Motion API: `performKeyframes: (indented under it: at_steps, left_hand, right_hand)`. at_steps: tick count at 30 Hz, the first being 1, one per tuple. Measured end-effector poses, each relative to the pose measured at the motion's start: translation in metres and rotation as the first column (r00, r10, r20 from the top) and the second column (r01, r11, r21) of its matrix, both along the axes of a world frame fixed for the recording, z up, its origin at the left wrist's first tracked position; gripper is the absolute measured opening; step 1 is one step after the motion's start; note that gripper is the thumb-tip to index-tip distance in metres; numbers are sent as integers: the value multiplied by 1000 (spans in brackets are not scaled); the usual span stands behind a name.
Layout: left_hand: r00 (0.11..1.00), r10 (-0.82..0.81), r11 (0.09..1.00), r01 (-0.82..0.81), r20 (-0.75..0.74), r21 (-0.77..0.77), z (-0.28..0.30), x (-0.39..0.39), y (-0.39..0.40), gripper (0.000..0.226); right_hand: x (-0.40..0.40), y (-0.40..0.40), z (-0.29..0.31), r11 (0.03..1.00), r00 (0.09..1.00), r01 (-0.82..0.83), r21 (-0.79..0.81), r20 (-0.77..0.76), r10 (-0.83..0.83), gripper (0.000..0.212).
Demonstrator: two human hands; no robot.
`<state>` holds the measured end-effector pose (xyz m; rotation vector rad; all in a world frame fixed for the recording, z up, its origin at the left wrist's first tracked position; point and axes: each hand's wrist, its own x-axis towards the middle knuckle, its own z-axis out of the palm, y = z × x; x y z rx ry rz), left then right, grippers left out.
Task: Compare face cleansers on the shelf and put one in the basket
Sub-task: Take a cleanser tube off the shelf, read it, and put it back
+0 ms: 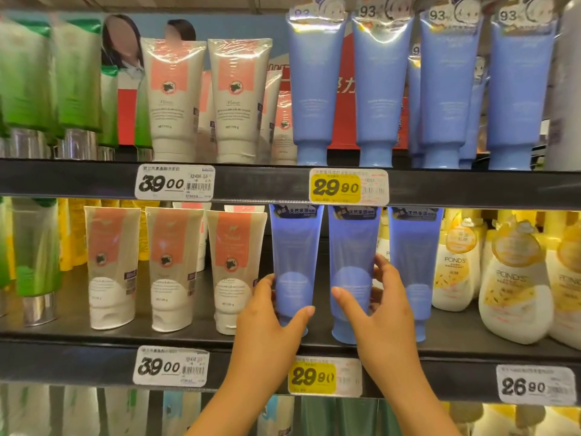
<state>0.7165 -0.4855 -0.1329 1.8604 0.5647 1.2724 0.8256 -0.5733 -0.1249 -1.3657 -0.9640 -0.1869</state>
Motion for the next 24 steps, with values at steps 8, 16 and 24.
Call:
performKeyframes:
  at_steps: [8,16,24]
  left_hand:
    - [1000,-3,999,3,-20,-38,-2,1,7,49]
    - [999,-36,998,36,9,-60,-3,0,8,44]
    - [998,-62,995,63,22,-79,1,-6,2,41]
  right_hand:
    - [-11,-1,-13,990,993,103,-94,62,-98,72]
    - [-13,1,-14,975,981,192,-111,44,-188,70]
    - [-18,7,-14,917,924,374,-139,139,-355,69]
